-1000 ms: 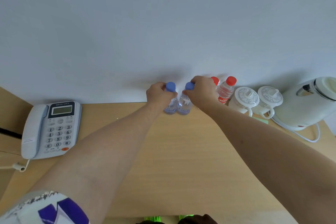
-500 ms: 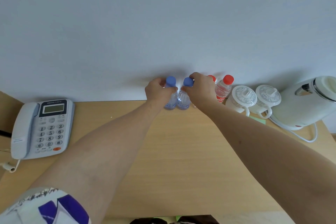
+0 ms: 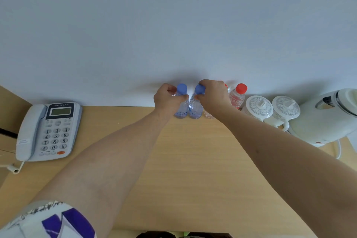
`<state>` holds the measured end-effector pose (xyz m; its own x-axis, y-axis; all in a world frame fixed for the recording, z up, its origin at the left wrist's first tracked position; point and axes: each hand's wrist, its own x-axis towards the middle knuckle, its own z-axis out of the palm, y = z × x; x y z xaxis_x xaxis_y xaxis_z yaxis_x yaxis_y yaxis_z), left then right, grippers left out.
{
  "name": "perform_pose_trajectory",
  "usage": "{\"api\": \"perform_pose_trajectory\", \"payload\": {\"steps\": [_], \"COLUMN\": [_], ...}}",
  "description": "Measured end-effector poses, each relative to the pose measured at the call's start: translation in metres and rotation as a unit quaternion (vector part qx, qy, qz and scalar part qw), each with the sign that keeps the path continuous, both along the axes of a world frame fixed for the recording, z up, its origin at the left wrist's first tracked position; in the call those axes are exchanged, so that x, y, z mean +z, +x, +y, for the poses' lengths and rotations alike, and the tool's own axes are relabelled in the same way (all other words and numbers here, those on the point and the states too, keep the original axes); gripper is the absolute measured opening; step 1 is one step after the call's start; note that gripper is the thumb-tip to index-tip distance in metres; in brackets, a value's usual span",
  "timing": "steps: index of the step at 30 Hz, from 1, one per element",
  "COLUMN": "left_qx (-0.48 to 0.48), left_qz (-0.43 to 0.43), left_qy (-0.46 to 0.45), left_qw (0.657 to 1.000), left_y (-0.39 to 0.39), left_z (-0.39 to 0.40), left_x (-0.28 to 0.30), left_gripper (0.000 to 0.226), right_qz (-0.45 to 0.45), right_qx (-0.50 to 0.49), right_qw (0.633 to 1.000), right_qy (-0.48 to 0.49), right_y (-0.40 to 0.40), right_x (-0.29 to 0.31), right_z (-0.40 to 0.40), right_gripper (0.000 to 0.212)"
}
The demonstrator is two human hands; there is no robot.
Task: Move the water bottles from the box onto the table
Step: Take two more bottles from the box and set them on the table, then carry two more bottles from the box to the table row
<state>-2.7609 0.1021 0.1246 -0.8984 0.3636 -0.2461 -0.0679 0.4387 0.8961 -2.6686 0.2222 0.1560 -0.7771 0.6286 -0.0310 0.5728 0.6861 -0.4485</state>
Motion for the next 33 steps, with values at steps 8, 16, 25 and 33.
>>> {"api": "perform_pose_trajectory", "payload": {"steps": [8, 16, 25, 33], "left_qx": [-0.008, -0.048, -0.199, -0.344], "left_qz": [0.014, 0.052, 0.261, 0.360], "left_qy": [-0.008, -0.047, -0.112, -0.175], "left_qw": [1.000, 0.996, 0.938, 0.850], "left_y": [0.002, 0.002, 0.009, 0.081], "left_z": [-0.002, -0.021, -0.043, -0.051], "left_x": [-0.001, 0.020, 0.081, 0.097], "left_gripper": [0.045, 0.060, 0.063, 0.062], "right_qz": [0.014, 0.028, -0.004, -0.011], "right_qx": [0.005, 0.003, -0.067, -0.189], "right_qw": [1.000, 0.999, 0.996, 0.979], "right_qy": [-0.005, 0.015, 0.062, 0.071], "right_y": [0.002, 0.016, 0.053, 0.151], "right_x": [-0.004, 0.007, 0.048, 0.059], "right_z": [0.001, -0.011, -0.049, -0.106], "right_gripper": [0.015, 0.056, 0.070, 0.073]}}
